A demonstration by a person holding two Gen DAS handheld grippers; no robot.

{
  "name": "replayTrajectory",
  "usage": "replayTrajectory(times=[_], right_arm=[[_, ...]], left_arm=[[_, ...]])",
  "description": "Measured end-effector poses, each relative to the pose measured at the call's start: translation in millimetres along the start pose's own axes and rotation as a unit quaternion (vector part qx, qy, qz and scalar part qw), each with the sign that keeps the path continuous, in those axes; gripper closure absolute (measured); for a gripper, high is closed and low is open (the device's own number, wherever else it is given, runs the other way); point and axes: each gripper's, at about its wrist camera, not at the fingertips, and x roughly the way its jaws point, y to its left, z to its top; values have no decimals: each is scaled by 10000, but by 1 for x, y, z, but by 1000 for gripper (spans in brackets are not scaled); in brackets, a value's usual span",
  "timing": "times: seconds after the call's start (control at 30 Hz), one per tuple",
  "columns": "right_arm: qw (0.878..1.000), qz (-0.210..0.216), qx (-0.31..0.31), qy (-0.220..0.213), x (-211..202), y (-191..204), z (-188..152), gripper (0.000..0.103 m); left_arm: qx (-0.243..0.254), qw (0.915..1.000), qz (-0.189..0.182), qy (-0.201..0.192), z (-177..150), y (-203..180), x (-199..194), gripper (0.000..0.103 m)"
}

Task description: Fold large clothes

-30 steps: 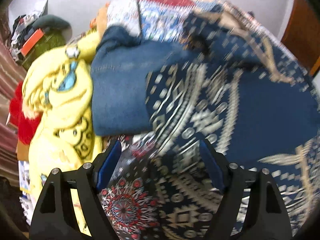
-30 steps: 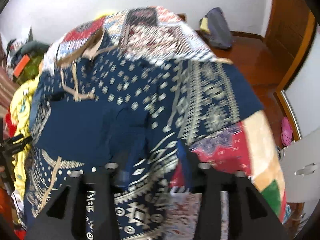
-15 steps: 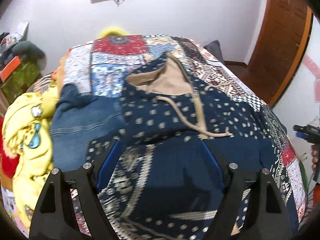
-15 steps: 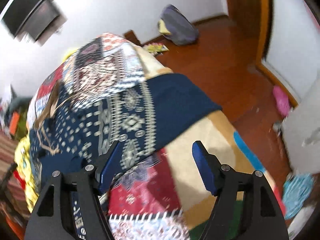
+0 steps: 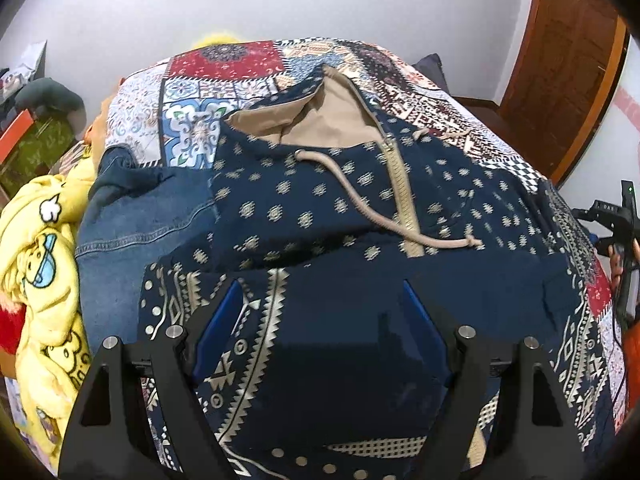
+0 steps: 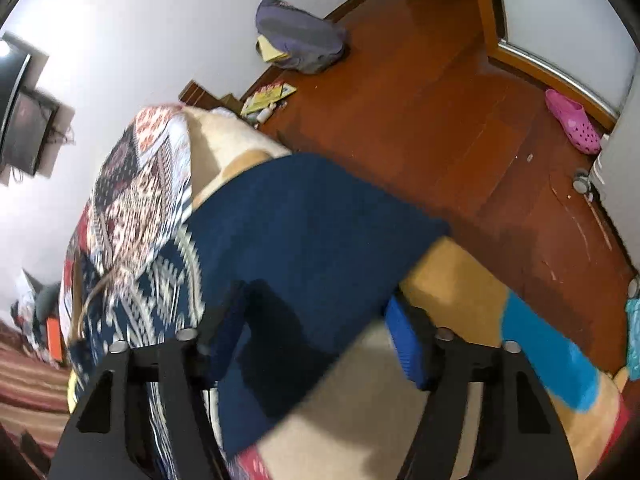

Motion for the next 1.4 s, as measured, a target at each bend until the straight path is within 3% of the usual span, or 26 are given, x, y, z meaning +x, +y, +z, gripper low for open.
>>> replayTrajectory(times=[0.13,0.37,0.53,0.63,0.73,0.9,1.1,1.3,1.37,1.4], right_arm=[[9997,149,22,-169,-7,4,5,97],[9891,278,-1092,-949,-75,68,-13,97],[9676,602,-2104,-1261,-128,135,-43,97],[9476,884,-2743,-1378,-155,178,-76,97],[9335,1213,-3156,-1194,-160,209,-111,97],[9264,1356,-3465,-575,-127,237,-165,97],[9239,886,-3669,634,-36,242,-221,97],[9195,397,-3712,1230,-5,234,-240,92],[9145,403,-3741,1488,-9,230,-247,83],[9120,482,-3756,1574,-14,228,-246,74]], left_arm=[[-64,9999,130,7,-4,10,-4,23],[-224,9995,132,-205,-5,22,-30,23],[-174,9988,95,-447,-6,21,-57,23],[-112,9984,67,-551,-10,17,-71,23],[-54,9981,17,-613,-15,16,-82,23],[-44,9982,-19,-590,-24,18,-90,23],[64,9988,-98,-478,-38,18,-96,23],[404,9982,-3,-441,-44,7,-99,23],[534,9976,-39,-437,-39,-1,-98,23],[608,9971,-62,-447,-36,-7,-98,23]])
